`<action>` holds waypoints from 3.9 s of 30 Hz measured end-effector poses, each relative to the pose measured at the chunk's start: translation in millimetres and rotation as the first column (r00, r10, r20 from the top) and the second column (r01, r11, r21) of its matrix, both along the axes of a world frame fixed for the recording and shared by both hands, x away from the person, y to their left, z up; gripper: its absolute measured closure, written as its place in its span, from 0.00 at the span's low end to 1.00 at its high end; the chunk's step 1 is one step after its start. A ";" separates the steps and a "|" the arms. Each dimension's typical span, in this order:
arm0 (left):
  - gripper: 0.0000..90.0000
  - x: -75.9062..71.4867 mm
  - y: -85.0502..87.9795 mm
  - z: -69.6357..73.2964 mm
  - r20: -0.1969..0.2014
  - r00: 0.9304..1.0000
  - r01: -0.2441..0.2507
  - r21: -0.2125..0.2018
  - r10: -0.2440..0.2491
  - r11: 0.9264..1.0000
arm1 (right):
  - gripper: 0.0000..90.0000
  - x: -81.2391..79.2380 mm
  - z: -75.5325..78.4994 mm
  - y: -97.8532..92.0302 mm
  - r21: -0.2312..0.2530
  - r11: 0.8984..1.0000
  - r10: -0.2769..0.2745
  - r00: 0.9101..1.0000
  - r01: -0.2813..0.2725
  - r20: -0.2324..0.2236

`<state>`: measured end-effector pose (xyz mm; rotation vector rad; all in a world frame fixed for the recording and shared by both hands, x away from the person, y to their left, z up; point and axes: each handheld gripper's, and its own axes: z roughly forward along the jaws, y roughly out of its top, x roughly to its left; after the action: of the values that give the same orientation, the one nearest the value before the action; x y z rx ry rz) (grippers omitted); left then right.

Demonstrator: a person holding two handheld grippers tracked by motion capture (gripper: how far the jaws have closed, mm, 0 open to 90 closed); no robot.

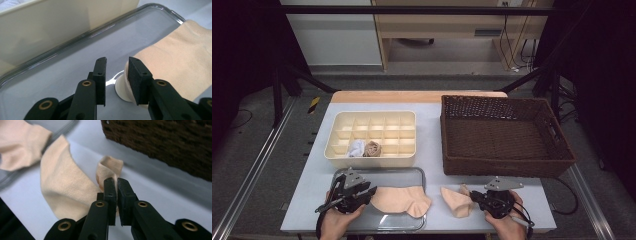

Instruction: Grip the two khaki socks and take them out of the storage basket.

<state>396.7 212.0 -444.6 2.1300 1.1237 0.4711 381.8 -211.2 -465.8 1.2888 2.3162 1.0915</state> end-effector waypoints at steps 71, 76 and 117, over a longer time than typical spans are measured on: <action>0.74 2.5 -0.2 -1.1 -0.011 1.000 -0.001 -0.021 0.001 1.000 | 0.86 -1.9 -3.5 -17.2 -0.004 0.998 -0.060 0.998 0.060 -0.007; 0.74 2.8 -1.0 -1.2 -0.011 1.000 -0.001 -0.020 0.001 1.000 | 0.80 -1.4 10.7 -18.3 0.028 0.998 -0.064 0.997 0.063 0.050; 0.86 3.0 1.9 -0.8 -0.020 0.999 -0.025 -0.009 0.024 1.000 | 0.77 28.6 7.9 -6.1 0.052 0.995 -0.085 0.996 0.087 -0.034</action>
<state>399.8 213.9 -445.4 2.1200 1.1623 0.4561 410.4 -217.3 -457.8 1.4209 2.2456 1.1194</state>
